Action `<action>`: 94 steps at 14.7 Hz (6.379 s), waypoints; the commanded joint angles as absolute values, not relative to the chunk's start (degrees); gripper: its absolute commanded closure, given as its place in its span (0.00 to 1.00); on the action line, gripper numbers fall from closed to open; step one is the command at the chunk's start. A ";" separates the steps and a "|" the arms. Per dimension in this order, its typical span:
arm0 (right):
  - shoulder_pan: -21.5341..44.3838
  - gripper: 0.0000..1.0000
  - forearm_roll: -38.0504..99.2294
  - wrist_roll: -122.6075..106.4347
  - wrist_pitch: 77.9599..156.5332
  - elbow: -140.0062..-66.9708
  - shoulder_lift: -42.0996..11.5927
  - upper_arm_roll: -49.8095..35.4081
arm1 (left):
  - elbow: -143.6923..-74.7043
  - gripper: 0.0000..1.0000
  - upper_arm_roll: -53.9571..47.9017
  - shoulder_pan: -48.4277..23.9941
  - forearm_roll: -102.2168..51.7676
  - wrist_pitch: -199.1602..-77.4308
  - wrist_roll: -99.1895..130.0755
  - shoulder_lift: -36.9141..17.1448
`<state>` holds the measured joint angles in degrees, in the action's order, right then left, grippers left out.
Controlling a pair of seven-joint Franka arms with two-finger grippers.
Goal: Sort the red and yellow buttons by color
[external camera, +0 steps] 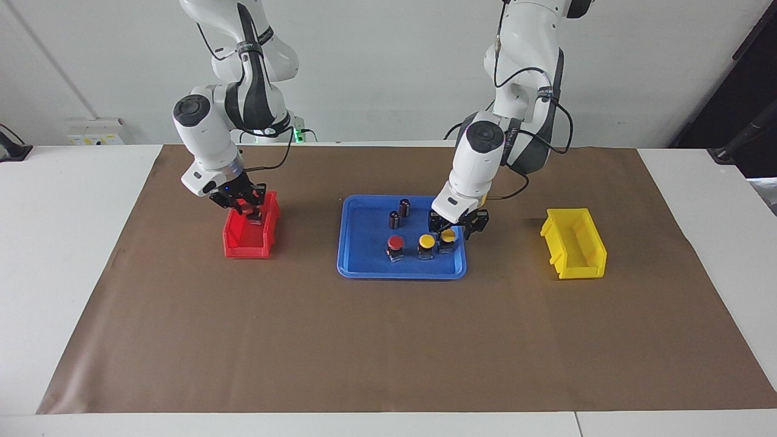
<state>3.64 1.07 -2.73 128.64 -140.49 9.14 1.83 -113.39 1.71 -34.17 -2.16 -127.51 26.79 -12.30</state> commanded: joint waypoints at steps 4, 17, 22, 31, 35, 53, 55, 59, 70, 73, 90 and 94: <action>3.60 0.71 1.23 -4.31 130.34 -143.17 10.28 1.76 | -113.64 0.27 2.55 -35.24 -3.43 -127.27 25.66 -12.30; 5.36 0.45 0.88 -3.78 117.61 -126.68 5.02 1.41 | -109.35 0.98 3.34 -32.71 -4.48 -111.14 25.86 -5.38; 10.61 0.37 1.67 3.83 111.28 -110.25 -2.09 1.23 | -109.95 0.98 3.78 -18.32 -3.61 -100.30 10.93 3.86; 30.49 0.24 2.55 33.39 114.86 -87.27 -21.53 1.23 | -120.84 0.99 3.60 -4.04 -0.62 -114.33 -5.10 6.51; 33.22 0.24 2.29 35.07 117.77 -88.76 -23.11 1.23 | -121.38 0.98 3.60 -3.61 -0.27 -116.54 -5.27 4.58; 36.47 0.30 0.00 34.54 130.08 -99.93 -23.64 1.23 | -130.69 0.98 3.43 -2.55 1.23 -130.69 -6.59 1.32; 36.47 0.33 0.00 34.37 130.08 -100.28 -23.56 1.23 | -130.87 0.96 3.34 -2.81 1.23 -130.69 -6.50 1.49; 36.21 0.69 0.00 34.01 130.43 -100.46 -23.55 1.23 | -130.87 0.56 3.43 -2.99 1.23 -130.43 -6.86 1.49; 20.94 0.80 0.00 21.03 110.29 -102.35 -7.59 1.67 | -125.26 0.15 3.43 -2.99 1.23 -124.74 -6.77 0.70; 15.31 0.80 0.00 12.86 113.64 -112.56 -0.54 1.67 | -116.92 0.14 2.81 -5.60 0.44 -119.10 -2.75 -1.83; 3.87 0.80 0.18 2.64 127.97 -132.18 6.33 1.67 | -95.27 0.14 3.16 -38.67 -2.11 -121.74 43.51 -25.66; 3.87 0.80 0.18 2.02 128.93 -134.03 6.50 1.58 | -94.66 0.14 3.25 -38.58 -2.11 -118.48 43.42 -25.40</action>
